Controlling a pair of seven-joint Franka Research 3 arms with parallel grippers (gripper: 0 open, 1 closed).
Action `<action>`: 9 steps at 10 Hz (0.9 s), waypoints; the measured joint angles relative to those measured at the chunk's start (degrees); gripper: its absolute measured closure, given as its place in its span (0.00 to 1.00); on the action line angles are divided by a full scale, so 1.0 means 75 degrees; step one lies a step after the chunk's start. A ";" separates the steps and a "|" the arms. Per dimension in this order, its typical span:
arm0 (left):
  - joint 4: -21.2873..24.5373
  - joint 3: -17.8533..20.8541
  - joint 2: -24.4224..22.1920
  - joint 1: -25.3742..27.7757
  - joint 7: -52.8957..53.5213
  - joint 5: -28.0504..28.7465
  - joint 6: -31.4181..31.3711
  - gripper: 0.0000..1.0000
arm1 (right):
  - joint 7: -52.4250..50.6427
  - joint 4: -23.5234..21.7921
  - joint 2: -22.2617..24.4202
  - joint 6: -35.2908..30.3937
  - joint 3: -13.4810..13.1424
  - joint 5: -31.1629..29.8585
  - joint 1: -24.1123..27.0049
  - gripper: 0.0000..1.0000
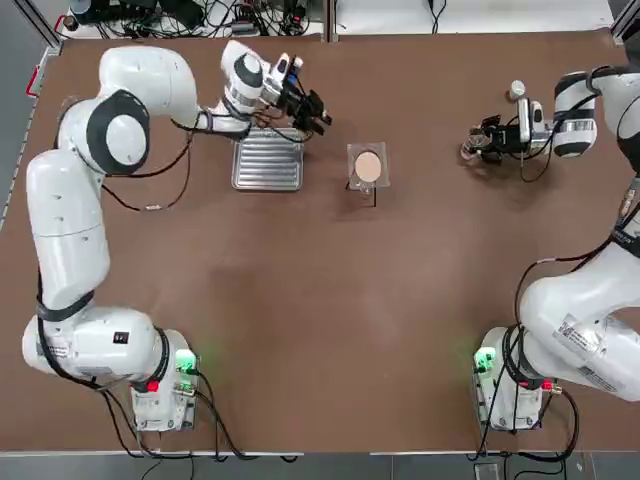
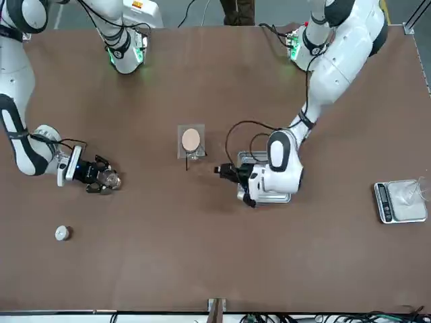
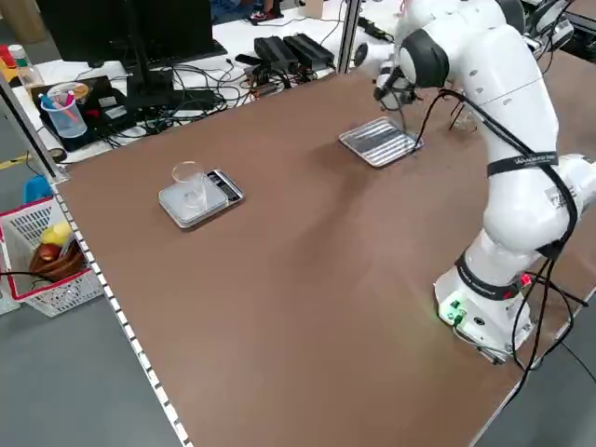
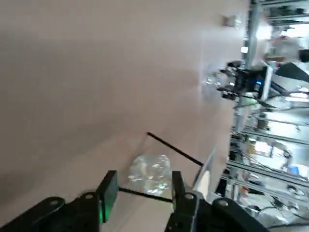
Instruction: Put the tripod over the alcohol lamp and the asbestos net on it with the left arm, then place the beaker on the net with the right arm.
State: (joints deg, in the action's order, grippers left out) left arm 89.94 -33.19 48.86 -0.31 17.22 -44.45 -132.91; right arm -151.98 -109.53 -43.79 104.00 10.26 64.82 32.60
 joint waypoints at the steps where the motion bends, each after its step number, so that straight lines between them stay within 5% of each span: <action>1: 0.0000 0.0004 -0.0172 0.0267 -0.0675 0.0851 0.0146 0.46 | 0.0124 0.0018 0.0002 -0.0003 0.0015 0.0002 -0.0061 0.42; 6: -0.0002 0.0052 -0.1125 0.2383 -0.1826 0.4028 0.2659 0.42 | 0.1006 0.0080 0.0276 0.0002 0.0061 0.0207 -0.0910 0.42; 9: 0.0003 0.0052 -0.1591 0.2749 -0.2961 0.5683 0.3548 0.38 | 0.1372 -0.0010 0.0822 0.0173 0.0070 0.0869 -0.1643 0.42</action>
State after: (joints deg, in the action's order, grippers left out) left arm 89.97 -32.80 36.92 20.31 -4.99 -1.82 -106.30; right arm -141.69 -109.60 -37.62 105.29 10.78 71.34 20.28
